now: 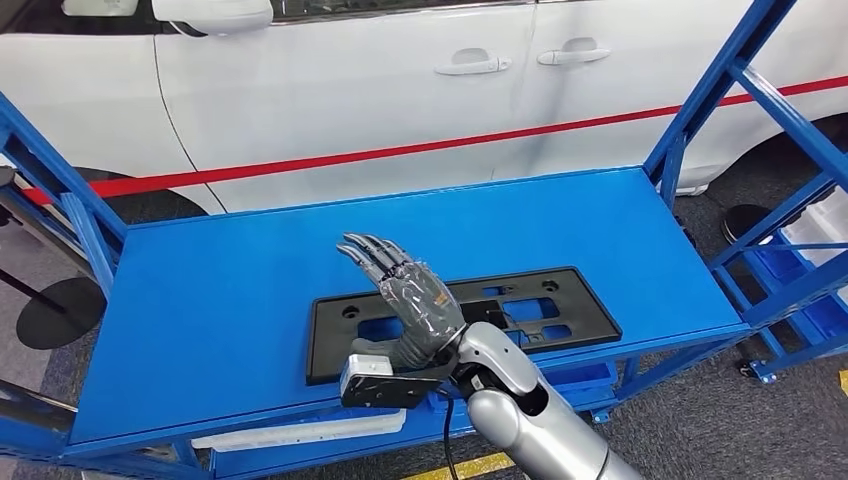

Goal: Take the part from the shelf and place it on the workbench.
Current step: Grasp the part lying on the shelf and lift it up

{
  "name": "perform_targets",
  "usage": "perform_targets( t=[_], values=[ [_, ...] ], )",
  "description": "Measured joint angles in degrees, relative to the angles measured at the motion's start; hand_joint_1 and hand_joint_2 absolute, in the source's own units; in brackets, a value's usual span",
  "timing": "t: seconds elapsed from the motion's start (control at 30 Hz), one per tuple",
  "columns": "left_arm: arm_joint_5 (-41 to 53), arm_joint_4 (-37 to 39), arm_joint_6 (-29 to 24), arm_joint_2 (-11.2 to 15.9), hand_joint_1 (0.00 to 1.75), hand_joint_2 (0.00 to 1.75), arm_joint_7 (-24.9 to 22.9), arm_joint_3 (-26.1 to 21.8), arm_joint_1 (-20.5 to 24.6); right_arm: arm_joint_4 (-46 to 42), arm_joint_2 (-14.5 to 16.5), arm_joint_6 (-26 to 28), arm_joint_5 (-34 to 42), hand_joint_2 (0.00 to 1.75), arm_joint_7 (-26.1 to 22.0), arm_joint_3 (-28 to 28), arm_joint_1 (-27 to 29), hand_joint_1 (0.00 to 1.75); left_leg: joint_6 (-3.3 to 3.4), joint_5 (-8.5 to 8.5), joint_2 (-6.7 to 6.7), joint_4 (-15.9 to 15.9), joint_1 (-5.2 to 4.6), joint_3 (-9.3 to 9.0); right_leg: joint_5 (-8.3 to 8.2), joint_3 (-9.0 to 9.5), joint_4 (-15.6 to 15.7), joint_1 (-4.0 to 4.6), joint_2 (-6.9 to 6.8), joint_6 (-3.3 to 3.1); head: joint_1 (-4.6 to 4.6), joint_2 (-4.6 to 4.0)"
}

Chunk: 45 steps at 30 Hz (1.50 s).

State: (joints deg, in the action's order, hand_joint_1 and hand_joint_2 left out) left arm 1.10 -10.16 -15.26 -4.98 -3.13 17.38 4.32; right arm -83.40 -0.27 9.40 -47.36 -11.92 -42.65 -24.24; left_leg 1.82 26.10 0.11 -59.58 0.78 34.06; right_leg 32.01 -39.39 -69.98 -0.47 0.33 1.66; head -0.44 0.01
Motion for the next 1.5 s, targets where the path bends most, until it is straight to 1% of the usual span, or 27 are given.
perform_targets(
  t=[0.03, 0.07, 0.1, 0.13, 0.2, 0.23, 0.27, 0.33, 0.53, 0.6, 0.63, 0.67, 0.73, 0.77, 0.8, 0.87, 0.93, 0.97, 1.07, 1.1, 1.13, 1.17, 1.23, 1.3, 1.37, 1.43, 1.5],
  values=[
    [-0.2, 0.0, 0.1, 0.0, 0.00, 0.00, 0.0, -0.1, 0.0, 0.4, -0.5, 0.1, -0.1, 1.75, 0.1, -0.4, -0.4, 0.00, 0.06, 0.01, 0.02, 0.0, -0.04, 0.00, 1.04, -1.64, -3.2, -0.03, -0.01, 0.10, 0.00, 0.00],
    [-0.6, 0.0, 0.3, 0.0, 0.00, 0.00, -0.1, -0.2, -0.1, 0.9, -1.0, 0.1, 0.0, 1.75, 0.2, -0.8, -0.8, 0.00, 0.08, 0.00, 0.03, 0.0, -0.08, -0.01, 1.11, -2.54, -4.8, -0.05, -0.01, 0.09, 0.01, -0.01],
    [-0.9, 0.0, 0.4, 0.0, 0.00, 0.00, -0.1, -0.4, -0.2, 1.4, -1.4, 0.1, 0.3, 1.75, 0.2, -1.1, -1.2, 0.00, 0.09, -0.01, 0.02, 0.0, -0.11, -0.04, 0.14, -2.39, -4.3, -0.05, -0.01, -0.03, 0.01, -0.01],
    [-1.3, 0.0, 0.6, 0.1, 0.00, 0.00, -0.2, -0.6, -0.2, 1.7, -1.7, 0.0, 0.7, 1.75, 0.2, -1.4, -1.6, 0.00, 0.09, -0.03, 0.00, -0.1, -0.15, -0.09, -1.68, -1.13, -1.6, 0.00, -0.01, -0.29, 0.01, -0.01],
    [-1.6, 0.0, 0.8, 0.0, 0.00, 0.00, -0.3, -1.0, -0.3, 2.3, -2.0, 0.1, 1.5, 1.75, 0.0, -1.9, -2.6, 0.00, 0.00, -0.06, -0.02, -0.1, -0.29, -0.12, -5.16, 2.63, 6.3, 0.33, -0.04, -1.08, -0.01, -0.01],
    [-1.7, 0.0, 0.9, 0.0, 0.00, 0.00, -0.4, -1.2, -0.3, 2.5, -2.1, 0.1, 1.8, 1.75, 0.0, -2.1, -3.1, 0.00, -0.16, -0.12, -0.02, 0.0, -0.31, -0.07, -6.14, 3.94, 9.1, 0.56, -0.04, -1.41, 0.00, 0.00],
    [-1.8, 0.0, 0.9, 0.0, 0.00, 0.00, -0.4, -1.3, -0.3, 2.7, -2.1, 0.1, 2.0, 1.75, -0.1, -2.3, -3.4, 0.00, -0.36, -0.20, 0.00, 0.0, -0.33, 0.01, -6.47, 4.58, 10.6, 0.77, -0.04, -1.62, 0.00, -0.01],
    [-1.8, 0.0, 0.9, 0.0, 0.00, 0.00, -0.4, -1.4, -0.3, 2.8, -2.2, 0.1, 2.3, 1.75, -0.1, -2.4, -3.7, 0.00, -0.68, -0.33, 0.01, 0.1, -0.27, 0.12, -6.52, 4.60, 10.8, 0.95, 0.00, -1.69, 0.01, -0.01],
    [-1.8, 0.0, 0.9, 0.0, 0.00, 0.00, -0.4, -1.4, -0.3, 2.9, -2.3, 0.1, 2.4, 1.75, -0.1, -2.5, -3.7, 0.00, -0.75, -0.36, 0.02, 0.1, -0.26, 0.11, -6.53, 4.58, 10.8, 0.99, 0.02, -1.69, -0.02, -0.01],
    [-1.8, 0.0, 0.8, 0.0, 0.00, 0.00, -0.5, -1.6, -0.3, 3.3, -2.4, 0.1, 2.8, 1.75, -0.2, -2.9, -4.1, 0.00, -1.32, 0.96, -0.04, -0.9, -0.32, 0.53, -7.13, 4.66, 11.8, 0.62, -0.13, -2.31, -0.06, -0.01],
    [-1.6, 0.0, 0.5, 0.0, 0.00, 0.00, -0.4, -1.6, -0.5, 3.7, -2.4, 0.1, 3.0, 1.75, -0.2, -3.5, -4.3, 0.00, -1.80, 3.13, -0.07, -4.9, -0.27, 1.88, -7.56, 4.50, 12.2, 0.43, -0.22, -2.62, -0.09, -0.01],
    [-1.5, 0.0, 0.3, 0.1, 0.00, 0.00, -0.3, -1.7, -0.6, 4.1, -2.5, 0.1, 3.2, 1.75, -0.2, -4.1, -4.6, 0.00, -2.31, 4.13, -0.09, -6.6, -0.15, 1.86, -8.03, 4.25, 12.4, 0.19, -0.29, -2.88, -0.13, -0.01],
    [-1.2, 0.0, -0.2, 0.2, 0.00, 0.00, 0.0, -1.7, -0.7, 4.6, -2.5, 0.2, 3.6, 1.75, -0.2, -5.0, -4.9, 0.00, -2.81, 4.31, -0.15, -5.9, 0.19, -0.08, -8.26, 3.40, 11.5, 0.20, -0.22, -2.50, -0.17, -0.01],
    [-1.2, 0.0, -0.2, 0.2, 0.00, 0.00, 0.0, -1.7, -0.7, 4.7, -2.5, 0.2, 3.7, 1.75, -0.2, -5.2, -5.1, 0.00, -2.64, 2.94, -0.24, -1.9, 0.27, -2.19, -8.26, 3.06, 11.0, 0.25, -0.15, -2.20, -0.13, 0.00],
    [-1.2, 0.0, -0.3, 0.2, 0.00, 0.00, 0.0, -1.7, -0.6, 4.7, -2.5, 0.2, 3.7, 1.75, -0.2, -5.3, -5.2, 0.00, -2.37, 2.71, -0.34, -0.2, 0.23, -2.89, -8.30, 2.78, 10.7, 0.34, -0.09, -1.86, -0.09, 0.00],
    [-1.2, 0.0, -0.3, 0.2, 0.00, 0.00, 0.0, -1.7, -0.8, 4.8, -2.5, 0.2, 3.8, 1.75, -0.1, -5.5, -5.4, 0.00, -1.59, 2.55, -0.45, 0.1, -0.02, -2.79, -8.66, 2.52, 10.6, 0.32, 0.01, -1.21, 0.00, 0.00],
    [-1.4, 0.0, -0.3, 0.3, 0.00, 0.00, 0.0, -1.7, -0.9, 4.9, -2.6, 0.2, 3.9, 1.75, -0.1, -5.7, -5.5, 0.00, -0.82, 1.88, -0.25, 0.2, -0.01, -2.68, -8.00, 2.17, 9.9, 0.08, 0.04, -0.55, 0.02, 0.00],
    [-1.5, 0.0, -0.2, 0.3, 0.00, 0.00, 0.0, -1.7, -0.9, 4.9, -2.6, 0.2, 3.9, 1.75, -0.1, -5.8, -5.6, 0.00, -0.47, 1.57, -0.16, 0.4, 0.09, -2.56, -6.66, 1.51, 8.2, -0.02, 0.03, -0.25, 0.05, 0.00],
    [-1.4, 0.0, -0.3, 0.3, 0.00, 0.00, 0.2, -1.8, -0.9, 5.3, -2.7, 0.2, 4.5, 1.75, -0.1, -6.2, -6.0, 0.00, -0.02, 1.24, -0.04, 0.5, 0.08, -2.00, -0.96, -2.42, -1.7, -0.25, -0.04, 0.38, 0.11, 0.00],
    [-1.2, 0.0, -0.4, 0.3, 0.00, 0.00, 0.2, -1.8, -0.9, 5.4, -2.7, 0.3, 4.7, 1.75, -0.1, -6.3, -6.0, 0.00, 0.00, 1.21, -0.02, 0.5, 0.03, -1.89, -0.18, -3.33, -4.2, -0.27, -0.04, 0.41, 0.11, -0.01],
    [-1.1, 0.0, -0.5, 0.3, 0.00, 0.00, 0.2, -1.8, -0.9, 5.6, -2.8, 0.3, 4.9, 1.75, -0.1, -6.4, -6.0, 0.00, 0.02, 1.19, -0.01, 0.5, -0.03, -1.85, -0.46, -3.29, -4.8, -0.26, -0.04, 0.31, 0.11, 0.00],
    [-1.1, 0.0, -0.7, 0.3, 0.00, 0.00, 0.2, -1.8, -0.9, 5.7, -2.9, 0.3, 5.1, 1.75, -0.1, -6.5, -6.1, 0.00, 0.02, 1.17, -0.02, 0.5, -0.10, -1.88, -1.71, -2.19, -3.1, -0.21, -0.04, 0.07, 0.11, -0.01],
    [-1.0, 0.0, -0.7, 0.2, 0.00, 0.00, 0.2, -1.8, -0.9, 5.8, -3.0, 0.4, 5.2, 1.75, -0.1, -6.7, -6.5, 0.00, -0.03, 1.19, -0.04, 0.5, -0.22, -2.03, -5.08, 2.01, 4.5, 0.16, -0.06, -0.86, 0.09, -0.01],
    [-0.8, 0.0, -0.7, 0.2, 0.00, 0.00, 0.2, -1.8, -0.8, 5.9, -3.0, 0.4, 5.2, 1.75, 0.0, -6.9, -7.0, 0.00, -0.40, 1.12, -0.04, 0.5, -0.28, -1.90, -6.52, 4.71, 10.1, 0.71, -0.12, -1.72, 0.09, -0.01],
    [-0.6, 0.0, -0.7, 0.1, 0.00, 0.00, 0.2, -1.8, -0.8, 6.0, -3.1, 0.4, 4.5, 1.75, 0.8, -7.0, -7.4, 0.00, -1.08, 0.93, -0.01, 0.8, -0.21, -1.78, -6.50, 5.05, 11.3, 1.02, -0.12, -2.08, 0.15, 0.00],
    [-0.5, 0.0, -0.7, 0.1, 0.00, 0.00, 0.2, -1.8, -0.8, 6.3, -3.1, 0.4, 3.4, 1.75, 1.9, -7.3, -7.7, 0.00, -1.69, 1.41, -0.01, 0.6, -0.19, -1.72, -6.94, 5.51, 12.3, 0.69, -0.18, -2.48, 0.16, 0.00],
    [-0.4, 0.0, -0.6, 0.2, 0.00, 0.00, 0.2, -1.8, -0.8, 6.5, -3.1, 0.3, 2.7, 1.75, 2.5, -7.6, -8.0, 0.00, -2.03, 3.87, -0.05, -3.2, -0.21, -0.16, -7.37, 6.02, 13.3, 0.33, -0.32, -2.94, 0.12, 0.00]
  ],
)
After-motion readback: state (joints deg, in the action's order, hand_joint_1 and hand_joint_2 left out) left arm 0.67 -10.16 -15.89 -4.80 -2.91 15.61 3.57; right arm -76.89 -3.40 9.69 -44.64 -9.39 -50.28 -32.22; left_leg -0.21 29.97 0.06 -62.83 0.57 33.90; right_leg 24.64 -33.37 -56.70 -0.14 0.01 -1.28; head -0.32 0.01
